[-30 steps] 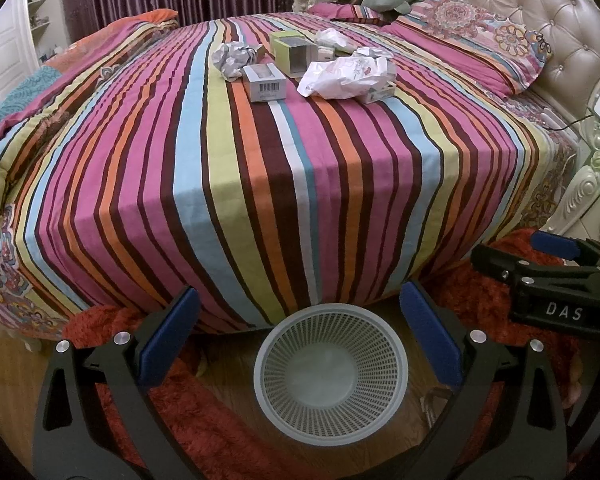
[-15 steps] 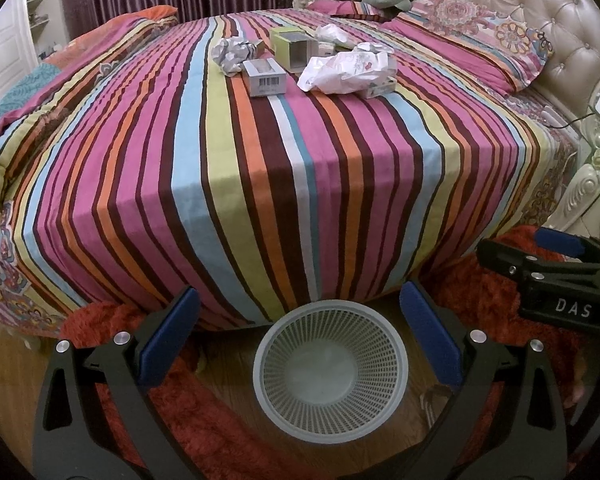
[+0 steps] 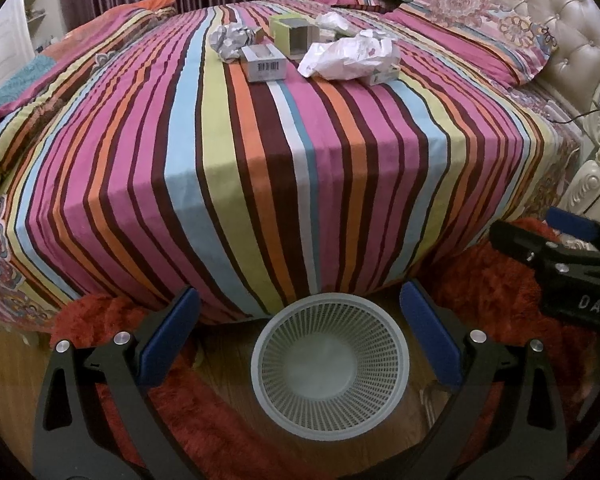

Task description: Collect trash

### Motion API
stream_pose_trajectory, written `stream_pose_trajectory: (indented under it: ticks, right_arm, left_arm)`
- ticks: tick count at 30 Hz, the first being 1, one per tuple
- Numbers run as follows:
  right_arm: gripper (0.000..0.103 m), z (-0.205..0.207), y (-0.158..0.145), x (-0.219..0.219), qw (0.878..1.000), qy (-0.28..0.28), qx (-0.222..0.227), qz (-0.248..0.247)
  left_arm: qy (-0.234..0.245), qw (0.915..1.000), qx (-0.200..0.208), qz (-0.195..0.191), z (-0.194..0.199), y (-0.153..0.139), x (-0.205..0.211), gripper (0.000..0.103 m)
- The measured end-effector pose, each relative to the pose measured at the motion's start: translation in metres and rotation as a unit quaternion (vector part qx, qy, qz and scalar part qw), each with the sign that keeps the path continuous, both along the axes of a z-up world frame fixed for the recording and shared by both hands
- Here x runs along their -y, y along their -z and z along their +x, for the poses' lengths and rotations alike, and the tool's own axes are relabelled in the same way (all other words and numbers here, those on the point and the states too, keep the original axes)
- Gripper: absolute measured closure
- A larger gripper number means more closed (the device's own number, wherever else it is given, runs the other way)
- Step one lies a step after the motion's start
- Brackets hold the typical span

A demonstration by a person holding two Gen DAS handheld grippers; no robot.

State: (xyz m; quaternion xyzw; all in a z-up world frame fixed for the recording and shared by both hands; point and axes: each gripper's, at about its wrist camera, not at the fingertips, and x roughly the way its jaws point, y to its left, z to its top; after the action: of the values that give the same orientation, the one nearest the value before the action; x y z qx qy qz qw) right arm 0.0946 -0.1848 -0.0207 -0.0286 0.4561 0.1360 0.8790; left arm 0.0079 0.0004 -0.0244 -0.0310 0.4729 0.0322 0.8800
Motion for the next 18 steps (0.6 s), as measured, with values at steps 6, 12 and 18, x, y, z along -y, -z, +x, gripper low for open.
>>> stream_pose_trajectory:
  ticks: [6,12,18]
  right_arm:
    - [0.007,0.005,-0.004,0.001,1.0,0.0,0.027,0.005]
    - [0.007,0.022,0.001,0.01,0.999,0.015,0.019,0.033]
    - [0.007,0.041,0.009,0.007,0.999,0.005,0.005,0.037]
  left_arm:
    - [-0.01,0.9995,-0.008,-0.027,0.007,0.007,-0.012,0.006]
    - [-0.036,0.9964,0.0,-0.077,0.018,0.008,-0.033,0.006]
    - [-0.066,0.9941,-0.012,-0.085,0.047,0.013,-0.053,0.006]
